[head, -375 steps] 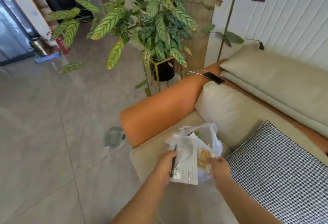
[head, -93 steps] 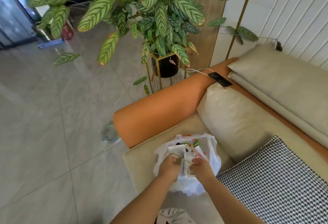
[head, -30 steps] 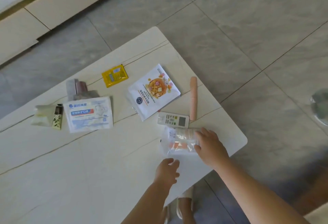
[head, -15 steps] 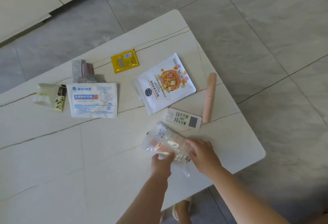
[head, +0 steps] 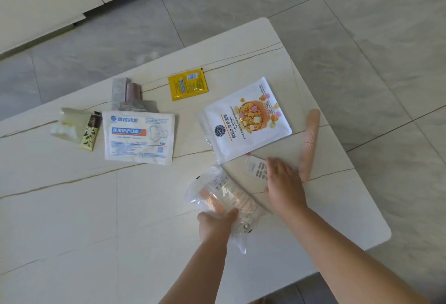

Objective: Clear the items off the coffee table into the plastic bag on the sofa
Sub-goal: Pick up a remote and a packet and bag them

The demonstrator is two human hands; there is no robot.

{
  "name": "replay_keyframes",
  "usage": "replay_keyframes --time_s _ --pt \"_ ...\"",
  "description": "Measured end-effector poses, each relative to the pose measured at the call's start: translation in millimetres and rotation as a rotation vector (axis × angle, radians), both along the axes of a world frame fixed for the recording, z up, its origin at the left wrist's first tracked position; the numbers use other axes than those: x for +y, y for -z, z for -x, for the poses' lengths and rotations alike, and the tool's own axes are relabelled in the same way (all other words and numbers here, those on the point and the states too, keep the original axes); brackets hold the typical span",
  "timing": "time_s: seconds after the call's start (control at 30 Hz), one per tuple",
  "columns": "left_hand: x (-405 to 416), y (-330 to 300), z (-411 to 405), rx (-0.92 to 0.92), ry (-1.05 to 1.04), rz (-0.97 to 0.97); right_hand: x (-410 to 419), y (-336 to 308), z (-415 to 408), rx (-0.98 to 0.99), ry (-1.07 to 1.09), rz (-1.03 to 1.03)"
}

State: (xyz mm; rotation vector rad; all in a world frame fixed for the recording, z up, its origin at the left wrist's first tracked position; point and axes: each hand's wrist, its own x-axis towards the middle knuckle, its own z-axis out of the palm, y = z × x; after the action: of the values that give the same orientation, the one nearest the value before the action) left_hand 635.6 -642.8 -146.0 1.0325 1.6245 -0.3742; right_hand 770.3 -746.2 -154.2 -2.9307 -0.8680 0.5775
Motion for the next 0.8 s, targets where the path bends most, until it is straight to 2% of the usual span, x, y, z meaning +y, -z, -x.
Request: replay_keyframes --time_s 0.13,0.2,0.3,0.4,0.53,0.67,0.8 --pt "4 1 11 -0.035 -0.012 0.030 1 4 19 -0.142 0.037 0.067" --pt "9 -4 17 -0.061 0.019 0.039 3 -2 27 -0.052 0.068 0.113" --pt "18 -12 24 -0.087 0.058 0.029 2 -16 34 0.196 0.185 0.148" --pt "28 -33 27 -0.084 0.070 0.007 -5 -35 38 0.483 0.476 -0.021" --pt "36 -81 28 -0.144 0.039 0.045 -16 -86 41 0.753 0.801 -0.414" --pt "42 -136 16 -0.249 0.071 0.057 -24 -156 41 0.856 0.867 -0.582" --pt "39 -198 4 -0.355 0.097 0.049 -34 -228 53 0.823 0.965 -0.752"
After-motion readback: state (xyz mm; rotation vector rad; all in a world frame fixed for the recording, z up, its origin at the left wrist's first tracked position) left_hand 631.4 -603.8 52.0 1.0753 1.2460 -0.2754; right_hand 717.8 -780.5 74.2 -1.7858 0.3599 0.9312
